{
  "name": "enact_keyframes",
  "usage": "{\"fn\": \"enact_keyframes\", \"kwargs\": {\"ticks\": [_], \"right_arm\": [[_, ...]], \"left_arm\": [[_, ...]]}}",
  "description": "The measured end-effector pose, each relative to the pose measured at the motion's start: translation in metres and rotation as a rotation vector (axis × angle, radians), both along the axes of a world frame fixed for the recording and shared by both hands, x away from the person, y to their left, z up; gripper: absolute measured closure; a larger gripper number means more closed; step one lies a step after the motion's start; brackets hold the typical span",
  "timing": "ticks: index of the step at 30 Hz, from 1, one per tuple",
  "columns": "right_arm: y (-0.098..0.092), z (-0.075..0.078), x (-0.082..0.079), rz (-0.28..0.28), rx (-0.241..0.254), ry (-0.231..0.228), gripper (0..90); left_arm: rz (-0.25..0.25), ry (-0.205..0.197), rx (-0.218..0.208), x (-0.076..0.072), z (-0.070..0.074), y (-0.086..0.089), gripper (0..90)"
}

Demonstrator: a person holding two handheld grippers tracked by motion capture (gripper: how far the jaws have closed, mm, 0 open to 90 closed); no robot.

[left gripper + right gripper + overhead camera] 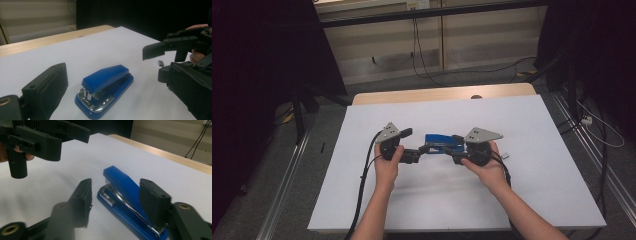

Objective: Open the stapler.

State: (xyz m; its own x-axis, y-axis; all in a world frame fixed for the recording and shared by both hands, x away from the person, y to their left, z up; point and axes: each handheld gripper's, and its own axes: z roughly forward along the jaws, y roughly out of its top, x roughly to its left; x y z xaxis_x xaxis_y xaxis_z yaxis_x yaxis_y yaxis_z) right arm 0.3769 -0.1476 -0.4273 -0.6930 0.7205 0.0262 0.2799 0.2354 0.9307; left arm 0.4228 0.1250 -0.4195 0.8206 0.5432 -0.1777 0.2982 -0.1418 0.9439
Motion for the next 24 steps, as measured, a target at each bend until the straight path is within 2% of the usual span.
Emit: {"fn": "enact_keyframes", "kwargs": {"ticks": [6, 9, 14, 21, 24], "right_arm": [[0.004, -0.003, 0.007, 0.01, 0.006, 0.028, 63.4], [0.005, -0.003, 0.011, 0.018, -0.006, 0.033, 70.9], [0.007, -0.003, 0.016, 0.034, -0.01, 0.046, 81.7], [0.012, -0.01, 0.021, 0.054, -0.034, 0.062, 90.0], [0.015, -0.013, 0.024, 0.07, -0.06, 0.07, 90.0]], "left_arm": [[0.008, 0.01, 0.012, 0.008, 0.001, -0.002, 3.3], [0.014, 0.014, 0.008, 0.013, 0.001, -0.003, 3.3], [0.004, 0.02, 0.015, 0.02, 0.0, -0.005, 3.3], [0.003, 0.022, 0.042, 0.022, 0.0, -0.003, 3.2], [0.001, 0.025, 0.049, 0.023, -0.002, -0.002, 3.5]]}}
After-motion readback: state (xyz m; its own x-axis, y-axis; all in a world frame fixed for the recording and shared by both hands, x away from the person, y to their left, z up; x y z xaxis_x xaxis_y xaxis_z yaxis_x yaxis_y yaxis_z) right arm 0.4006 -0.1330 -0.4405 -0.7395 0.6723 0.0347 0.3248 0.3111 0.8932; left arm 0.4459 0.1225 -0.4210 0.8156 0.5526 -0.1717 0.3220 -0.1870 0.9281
